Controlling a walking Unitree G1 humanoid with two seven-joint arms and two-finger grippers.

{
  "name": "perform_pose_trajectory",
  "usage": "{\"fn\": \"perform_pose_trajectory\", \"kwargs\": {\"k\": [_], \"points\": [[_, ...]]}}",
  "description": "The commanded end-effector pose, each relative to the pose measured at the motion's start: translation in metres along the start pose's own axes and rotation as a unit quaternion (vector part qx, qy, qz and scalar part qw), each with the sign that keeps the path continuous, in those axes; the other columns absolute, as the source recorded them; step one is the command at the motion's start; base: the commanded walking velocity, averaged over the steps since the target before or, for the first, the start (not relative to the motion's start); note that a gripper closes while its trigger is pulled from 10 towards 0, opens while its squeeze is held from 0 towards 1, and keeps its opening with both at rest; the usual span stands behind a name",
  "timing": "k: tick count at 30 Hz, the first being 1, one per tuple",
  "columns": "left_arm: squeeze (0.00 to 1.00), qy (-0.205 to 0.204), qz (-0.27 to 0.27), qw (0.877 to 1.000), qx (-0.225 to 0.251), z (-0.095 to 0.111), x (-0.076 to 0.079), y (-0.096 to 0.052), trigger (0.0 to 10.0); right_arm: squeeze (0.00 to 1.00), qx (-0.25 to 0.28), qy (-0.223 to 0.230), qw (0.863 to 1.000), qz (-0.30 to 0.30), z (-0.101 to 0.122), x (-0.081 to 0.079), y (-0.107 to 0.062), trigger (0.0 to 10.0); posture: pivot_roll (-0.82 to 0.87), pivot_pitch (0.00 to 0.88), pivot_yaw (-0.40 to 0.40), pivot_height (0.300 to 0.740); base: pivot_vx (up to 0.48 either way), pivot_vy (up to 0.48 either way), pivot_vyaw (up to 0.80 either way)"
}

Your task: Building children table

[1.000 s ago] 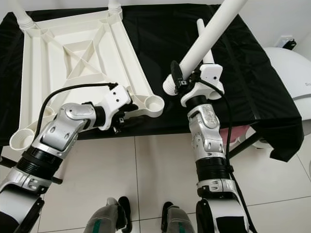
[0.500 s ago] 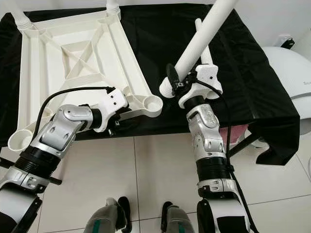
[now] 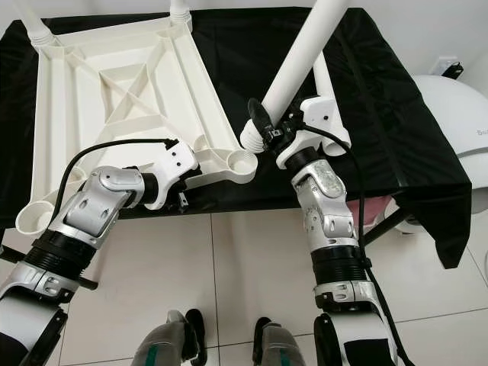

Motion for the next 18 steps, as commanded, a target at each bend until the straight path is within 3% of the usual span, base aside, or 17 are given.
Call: {"fn": "perform_pose_trajectory", "kwargs": {"k": [1, 5, 6, 7, 8, 9, 10, 11, 18], "points": [[1.00, -0.014, 0.047, 0.999, -0.012, -0.005, -0.009, -0.001, 10.0, 0.00, -0.007, -0.001, 1.000, 0.019, 0.001, -0.003, -0.002, 10.0, -0.08, 0.175, 0.003, 0.740, 0.000, 0.000, 0.00], [1.00, -0.008, 0.058, 0.998, -0.015, -0.004, -0.013, -0.001, 10.0, 0.00, -0.016, -0.002, 0.999, 0.031, 0.000, -0.003, -0.005, 10.0, -0.08, 0.177, 0.004, 0.740, 0.000, 0.000, 0.00], [0.70, -0.003, 0.061, 0.998, -0.017, -0.003, -0.015, -0.001, 10.0, 0.00, -0.017, -0.002, 0.999, 0.032, 0.000, -0.003, -0.005, 10.0, -0.08, 0.176, 0.005, 0.740, 0.000, 0.000, 0.00], [0.70, -0.003, 0.061, 0.998, -0.017, -0.003, -0.015, -0.001, 10.0, 0.00, -0.017, -0.002, 0.999, 0.032, 0.000, -0.003, -0.005, 10.0, -0.08, 0.176, 0.005, 0.740, 0.000, 0.000, 0.00], [0.00, 0.000, 0.062, 0.998, -0.017, -0.003, -0.016, -0.001, 10.0, 0.00, -0.018, -0.002, 0.999, 0.033, 0.000, -0.003, -0.005, 10.0, -0.08, 0.177, 0.005, 0.740, 0.000, 0.000, 0.00], [0.00, 0.000, 0.062, 0.998, -0.017, -0.002, -0.016, -0.001, 10.0, 0.00, -0.018, -0.001, 0.999, 0.034, 0.000, -0.004, -0.005, 10.0, -0.08, 0.177, 0.005, 0.740, 0.000, 0.000, 0.00], [0.00, -0.003, 0.061, 0.998, -0.010, -0.001, -0.016, -0.001, 3.8, 0.00, -0.018, -0.001, 0.999, 0.035, 0.000, -0.004, -0.005, 10.0, -0.09, 0.178, 0.007, 0.740, 0.000, 0.000, 0.00], [0.00, -0.003, 0.057, 0.998, -0.004, 0.001, -0.015, -0.001, 0.0, 0.00, -0.018, 0.000, 0.999, 0.036, 0.000, -0.005, -0.006, 10.0, -0.09, 0.180, 0.008, 0.740, 0.000, 0.000, 0.00], [0.00, 0.009, 0.058, 0.998, 0.001, 0.007, -0.018, -0.003, 0.0, 0.00, -0.016, 0.002, 0.999, 0.035, 0.001, -0.003, -0.007, 10.0, -0.08, 0.183, 0.011, 0.740, 0.000, 0.000, 0.00]]}}
Point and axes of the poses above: a point about 5 cm out from each wrist's last joint towards the gripper, its own y axis pointing out of the wrist towards the gripper, its own z axis along the axis of the wrist's last joint, x = y × z, the point moved 3 cm from there along y, pointing out of the wrist towards the gripper, and after that the axes turned 14 degrees about y, right-handed, at the moved point
